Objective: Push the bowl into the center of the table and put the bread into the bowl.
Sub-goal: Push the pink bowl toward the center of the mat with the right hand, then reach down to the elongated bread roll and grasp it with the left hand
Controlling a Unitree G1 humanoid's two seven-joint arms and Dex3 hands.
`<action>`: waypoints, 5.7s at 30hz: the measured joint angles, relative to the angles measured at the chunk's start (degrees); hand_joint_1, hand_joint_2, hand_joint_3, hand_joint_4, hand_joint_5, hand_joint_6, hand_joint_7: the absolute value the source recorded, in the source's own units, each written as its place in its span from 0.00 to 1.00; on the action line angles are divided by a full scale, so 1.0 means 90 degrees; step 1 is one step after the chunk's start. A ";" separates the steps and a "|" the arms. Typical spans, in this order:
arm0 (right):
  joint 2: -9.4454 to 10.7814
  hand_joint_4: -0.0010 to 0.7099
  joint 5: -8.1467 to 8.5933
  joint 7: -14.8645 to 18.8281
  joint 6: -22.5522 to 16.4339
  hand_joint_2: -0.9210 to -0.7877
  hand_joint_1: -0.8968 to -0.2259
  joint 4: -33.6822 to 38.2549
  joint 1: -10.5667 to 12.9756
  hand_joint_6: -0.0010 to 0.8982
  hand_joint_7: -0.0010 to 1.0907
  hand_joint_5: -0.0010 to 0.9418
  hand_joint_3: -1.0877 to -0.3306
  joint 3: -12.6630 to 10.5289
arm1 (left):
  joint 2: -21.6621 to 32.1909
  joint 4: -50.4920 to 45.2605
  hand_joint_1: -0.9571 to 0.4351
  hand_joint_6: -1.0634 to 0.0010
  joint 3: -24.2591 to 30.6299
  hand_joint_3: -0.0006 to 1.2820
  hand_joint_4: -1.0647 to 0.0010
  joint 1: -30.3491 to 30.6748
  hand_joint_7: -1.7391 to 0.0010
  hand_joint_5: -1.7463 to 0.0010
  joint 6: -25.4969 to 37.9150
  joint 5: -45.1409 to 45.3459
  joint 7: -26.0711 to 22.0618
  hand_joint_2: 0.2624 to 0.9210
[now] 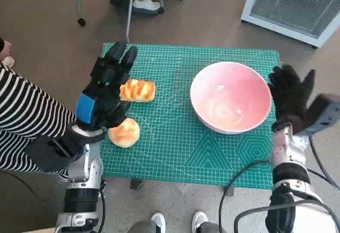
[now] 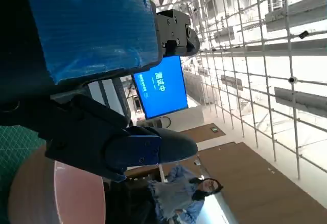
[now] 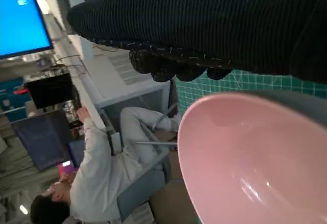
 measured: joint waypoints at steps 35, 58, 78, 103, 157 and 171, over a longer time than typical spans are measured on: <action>0.1133 0.19 0.0300 -0.0128 0.0477 0.00 0.32 0.0070 -0.0507 0.25 0.19 0.02 0.44 -0.0285 | 0.0156 -0.0392 0.21 0.99 0.0013 0.30 0.87 0.0365 0.77 0.98 0.0020 0.0024 0.0229 1.00; 0.0723 0.10 -0.0362 0.0074 -0.0185 0.00 0.28 -0.0153 -0.0573 0.18 0.11 0.00 0.33 0.0461 | 0.0041 -0.0162 0.21 1.00 -0.0128 0.32 0.88 0.0282 0.78 0.99 0.0078 0.0038 0.0228 1.00; 0.0491 0.19 -0.0302 0.1587 -0.2323 0.00 0.19 -0.3322 0.0362 0.22 0.16 0.02 0.42 0.1459 | -0.0038 0.0358 0.21 0.99 -0.0196 0.32 0.88 -0.0570 0.78 0.99 0.0101 -0.0009 -0.0139 1.00; 0.0538 0.20 0.0309 0.2013 -0.1834 0.00 0.13 -0.5978 0.1638 0.04 0.49 0.01 0.54 0.2199 | 0.0012 0.0405 0.21 1.00 -0.0186 0.26 0.86 -0.1199 0.75 1.00 0.0165 -0.0074 -0.0565 1.00; 0.0462 0.27 0.0240 0.1557 -0.1568 0.00 0.13 -0.6162 0.1754 0.06 0.49 0.02 0.59 0.2118 | 0.2837 0.4271 0.47 0.69 -0.2283 0.01 0.82 -0.3997 0.96 1.00 0.0349 0.5352 0.0841 0.69; 0.0455 0.28 0.0240 0.1539 -0.1506 0.00 0.16 -0.6261 0.1825 0.07 0.48 0.01 0.60 0.2078 | 0.2267 0.5669 0.39 0.70 -0.3317 0.01 0.85 -0.4958 0.99 1.00 0.1429 0.6057 0.0768 0.72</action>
